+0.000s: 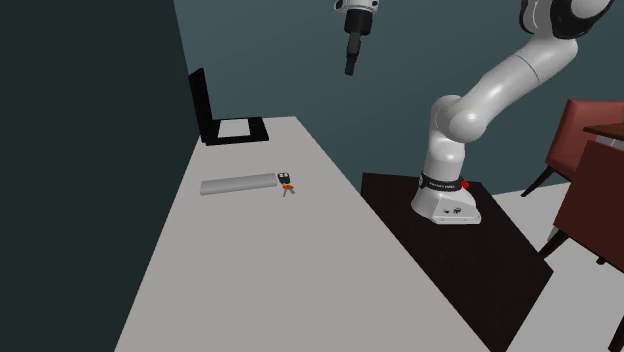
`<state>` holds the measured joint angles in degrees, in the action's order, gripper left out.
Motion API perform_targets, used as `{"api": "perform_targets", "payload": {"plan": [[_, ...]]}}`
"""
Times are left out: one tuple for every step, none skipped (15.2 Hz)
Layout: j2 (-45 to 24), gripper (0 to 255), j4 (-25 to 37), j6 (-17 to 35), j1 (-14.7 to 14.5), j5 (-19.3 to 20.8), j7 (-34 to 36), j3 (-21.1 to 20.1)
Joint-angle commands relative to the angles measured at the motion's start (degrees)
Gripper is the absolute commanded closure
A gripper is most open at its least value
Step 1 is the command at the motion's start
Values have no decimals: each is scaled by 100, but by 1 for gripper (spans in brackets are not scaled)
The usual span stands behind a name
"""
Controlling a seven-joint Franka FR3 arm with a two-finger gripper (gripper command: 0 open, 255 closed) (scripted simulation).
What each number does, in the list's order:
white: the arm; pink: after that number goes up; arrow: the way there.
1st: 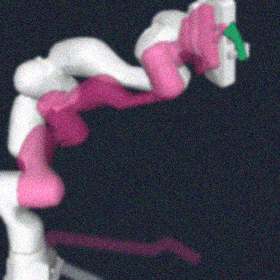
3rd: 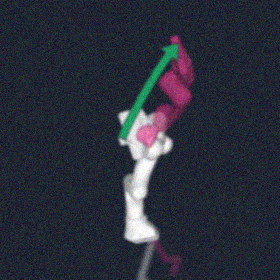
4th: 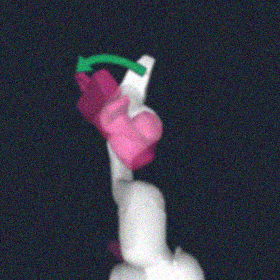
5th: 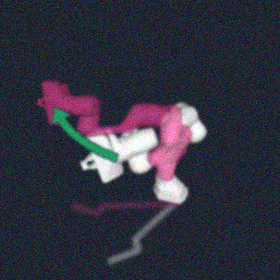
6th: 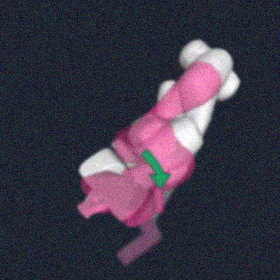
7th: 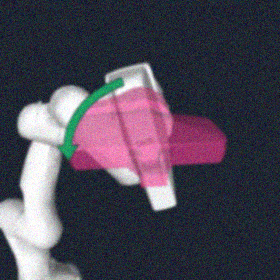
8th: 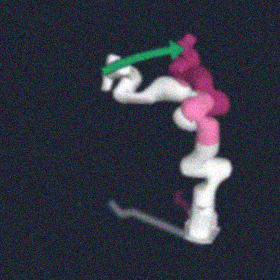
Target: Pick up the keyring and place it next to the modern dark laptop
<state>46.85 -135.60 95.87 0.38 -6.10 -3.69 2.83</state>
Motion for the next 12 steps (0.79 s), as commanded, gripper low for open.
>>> {"api": "perform_targets", "payload": {"plan": [[0, 0, 0, 0, 0, 0, 0, 0], [46, 0, -159, 146, 34, -73, 292, -170], [78, 0, -306, 293, 68, -151, 583, -345], [95, 0, -439, 441, 100, -231, 873, -524], [95, 0, -559, 592, 128, -311, 1166, -704], [80, 0, -666, 744, 156, -392, 1458, -889], [49, 0, -759, 899, 181, -471, 1753, -1074], [0, 0, -839, 1055, 208, -549, 2048, -1262], [-65, 0, -904, 1214, 235, -623, 2345, -1452], [-146, 0, -955, 1374, 270, -696, 2641, -1647], [-244, 0, -992, 1534, 308, -763, 2939, -1843], [-358, 0, -1015, 1696, 352, -823, 3238, -2042]]}}
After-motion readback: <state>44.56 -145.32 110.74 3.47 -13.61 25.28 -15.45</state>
